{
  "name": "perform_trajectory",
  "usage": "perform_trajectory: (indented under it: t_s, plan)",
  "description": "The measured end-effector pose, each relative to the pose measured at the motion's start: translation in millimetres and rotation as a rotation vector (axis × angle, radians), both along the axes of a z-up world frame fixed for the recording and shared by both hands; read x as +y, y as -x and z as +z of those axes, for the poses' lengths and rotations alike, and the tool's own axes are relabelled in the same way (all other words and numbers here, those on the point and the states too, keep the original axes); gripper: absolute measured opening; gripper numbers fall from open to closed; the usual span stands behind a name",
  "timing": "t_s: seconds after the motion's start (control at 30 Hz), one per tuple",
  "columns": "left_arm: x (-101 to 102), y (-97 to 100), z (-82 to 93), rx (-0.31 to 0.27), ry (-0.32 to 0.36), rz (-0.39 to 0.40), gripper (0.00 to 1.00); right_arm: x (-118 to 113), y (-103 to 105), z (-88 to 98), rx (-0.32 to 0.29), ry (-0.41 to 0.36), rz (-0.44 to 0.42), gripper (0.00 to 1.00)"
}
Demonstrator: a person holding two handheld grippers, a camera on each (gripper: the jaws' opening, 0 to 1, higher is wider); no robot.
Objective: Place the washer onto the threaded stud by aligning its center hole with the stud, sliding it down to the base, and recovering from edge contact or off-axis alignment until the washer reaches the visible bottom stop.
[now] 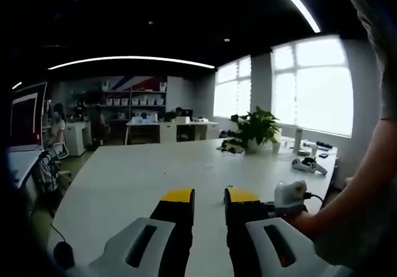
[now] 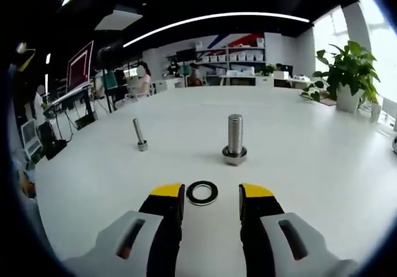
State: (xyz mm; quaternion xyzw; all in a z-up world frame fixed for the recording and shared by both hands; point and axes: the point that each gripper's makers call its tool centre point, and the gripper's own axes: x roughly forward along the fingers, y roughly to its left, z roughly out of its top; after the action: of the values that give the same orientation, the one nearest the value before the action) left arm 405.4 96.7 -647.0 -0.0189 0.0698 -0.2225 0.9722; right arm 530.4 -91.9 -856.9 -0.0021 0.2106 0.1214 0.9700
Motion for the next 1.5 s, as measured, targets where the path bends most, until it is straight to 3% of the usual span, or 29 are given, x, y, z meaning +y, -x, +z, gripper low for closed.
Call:
perform_trajectory:
  t_s: [0.27,0.53,1.13,1.5]
  plan:
    - [0.6,0.3,0.5,-0.003,0.002,0.002,0.17,7.0,6.1,-11.7,0.024,0.01,0.024,0.37]
    - [0.9,-0.2,-0.2,0.001,0.004,0.003,0.17,6.5,4.1,-8.5,-0.009,0.065,0.047,0.36]
    - [0.9,-0.6,-2.0,0.011,0.008,0.002,0.17,16.8,-7.1,-6.9,-0.053,0.067,0.065,0.26]
    - [0.1,-0.7,-3.0,0.016,0.008,-0.001,0.17,17.5,-5.9,-7.5,-0.052,0.067,0.061,0.25]
